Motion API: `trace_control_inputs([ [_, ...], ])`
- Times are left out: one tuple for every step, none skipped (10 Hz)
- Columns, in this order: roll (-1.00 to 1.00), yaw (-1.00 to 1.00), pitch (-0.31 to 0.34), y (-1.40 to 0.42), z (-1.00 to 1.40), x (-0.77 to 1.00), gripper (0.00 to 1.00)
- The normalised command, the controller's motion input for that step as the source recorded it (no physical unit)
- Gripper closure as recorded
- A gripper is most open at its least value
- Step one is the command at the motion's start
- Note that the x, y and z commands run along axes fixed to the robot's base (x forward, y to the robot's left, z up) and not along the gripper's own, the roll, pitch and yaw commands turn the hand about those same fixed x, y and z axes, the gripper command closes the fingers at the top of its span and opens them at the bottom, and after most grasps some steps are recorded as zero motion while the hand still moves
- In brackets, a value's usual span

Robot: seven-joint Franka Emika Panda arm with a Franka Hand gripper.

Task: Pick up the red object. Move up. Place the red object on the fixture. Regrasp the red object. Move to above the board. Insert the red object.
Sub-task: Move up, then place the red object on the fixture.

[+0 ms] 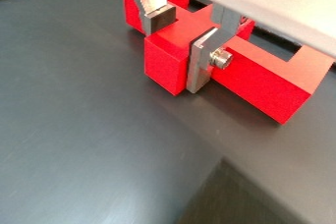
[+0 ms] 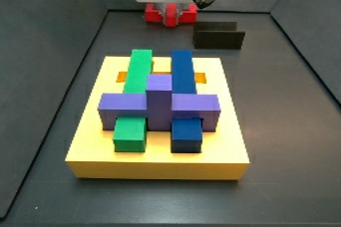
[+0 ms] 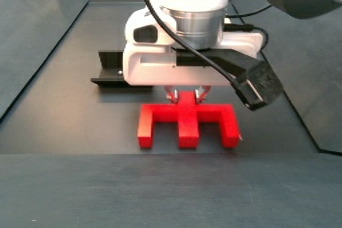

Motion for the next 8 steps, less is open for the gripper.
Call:
trace_control_inputs([
  [0.0, 0.0, 0.0, 0.0, 0.83, 0.0, 1.0],
  [0.0, 0.04, -0.005, 0.01, 0.84, 0.03, 1.0],
  [0.03, 0.03, 0.048, 0.01, 0.56, -0.03, 1.0],
  [0.06, 0.02, 0.039, 0.01, 0.27, 0.01, 1.0],
  [-0.02, 0.0, 0.0, 0.0, 0.0, 0.0, 1.0],
  [-0.34, -0.07, -0.023, 0.0, 0.0, 0.31, 1.0],
  [-0.61, -0.15, -0.006, -0.03, 0.23, 0.57, 1.0],
  [-0.76, -0.17, -0.011, -0.15, 0.54, 0.57, 1.0],
])
